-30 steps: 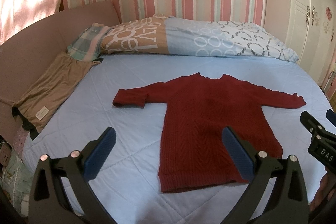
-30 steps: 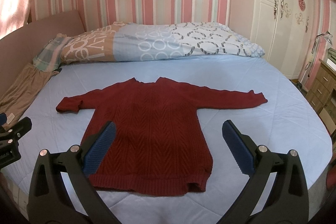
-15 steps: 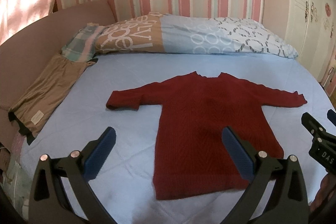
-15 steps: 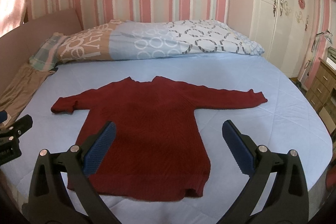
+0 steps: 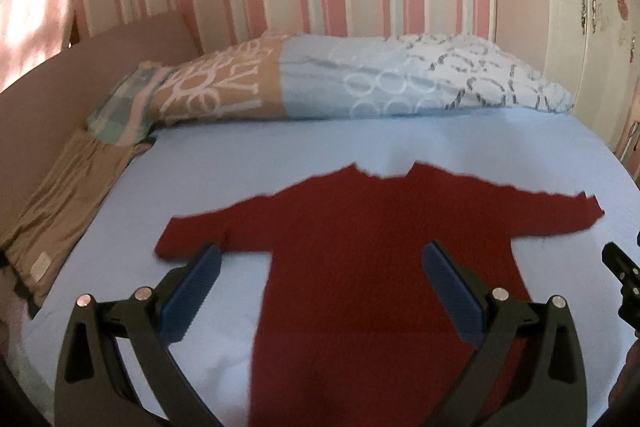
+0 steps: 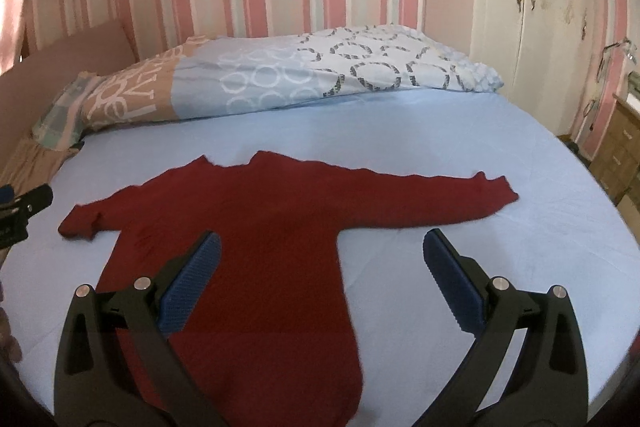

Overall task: Fold small clothes
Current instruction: 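Reach the right gripper to the sweater sleeve cuff and grasp it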

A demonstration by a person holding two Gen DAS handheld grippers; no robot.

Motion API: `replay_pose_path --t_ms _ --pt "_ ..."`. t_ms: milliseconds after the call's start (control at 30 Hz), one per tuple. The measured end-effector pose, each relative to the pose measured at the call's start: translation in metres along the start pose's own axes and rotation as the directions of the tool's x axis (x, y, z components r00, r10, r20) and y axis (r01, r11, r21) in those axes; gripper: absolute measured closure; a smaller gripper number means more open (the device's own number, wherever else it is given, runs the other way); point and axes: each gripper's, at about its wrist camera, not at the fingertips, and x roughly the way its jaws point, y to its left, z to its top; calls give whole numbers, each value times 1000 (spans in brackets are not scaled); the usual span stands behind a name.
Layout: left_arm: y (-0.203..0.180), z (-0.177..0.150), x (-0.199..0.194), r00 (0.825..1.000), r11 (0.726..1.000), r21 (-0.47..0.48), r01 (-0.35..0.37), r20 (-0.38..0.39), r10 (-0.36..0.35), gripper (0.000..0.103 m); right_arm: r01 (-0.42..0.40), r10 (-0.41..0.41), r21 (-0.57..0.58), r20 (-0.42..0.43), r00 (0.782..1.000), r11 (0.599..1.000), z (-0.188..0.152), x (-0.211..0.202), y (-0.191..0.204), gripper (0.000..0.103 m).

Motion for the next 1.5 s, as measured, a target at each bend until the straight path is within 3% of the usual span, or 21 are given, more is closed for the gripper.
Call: replay_pose_path --t_ms 133,300,500,633,833,867,967,1100,1267,1367,1500 --pt "-24 12 39 999 1000 -11 29 -19 -30 2 37 -37 -14 0 999 999 5 39 -31 3" --pt "-75 23 89 998 997 74 -1 -55 5 2 21 -20 29 -26 999 999 8 87 -82 3" --pt "-135 30 143 994 995 59 79 -82 -74 2 59 -56 55 -61 997 997 15 137 -145 3" --pt "-172 33 186 983 992 42 119 -146 -111 2 93 -87 62 -102 991 994 16 171 -183 3" --pt "-220 34 241 973 992 77 100 -218 -81 2 123 -96 128 -200 975 984 18 221 -246 8" --pt "-225 34 247 972 992 74 98 -220 -79 2 122 -91 143 -211 973 982 17 226 -253 15" --pt "-234 33 253 970 993 80 91 -233 -70 2 139 -88 192 -254 963 972 15 240 -277 20" --pt "-246 35 251 973 991 91 100 -219 -79 2 134 -73 240 -248 966 962 20 240 -306 25" --pt "-255 32 247 975 985 127 114 -203 -86 2 117 -17 389 -252 968 914 23 239 -353 26" --pt "-256 31 247 975 984 137 115 -204 -86 2 138 5 410 -327 945 902 19 255 -361 35" --pt "-256 31 246 976 982 148 114 -201 -83 2 159 43 492 -374 927 856 13 277 -362 45"
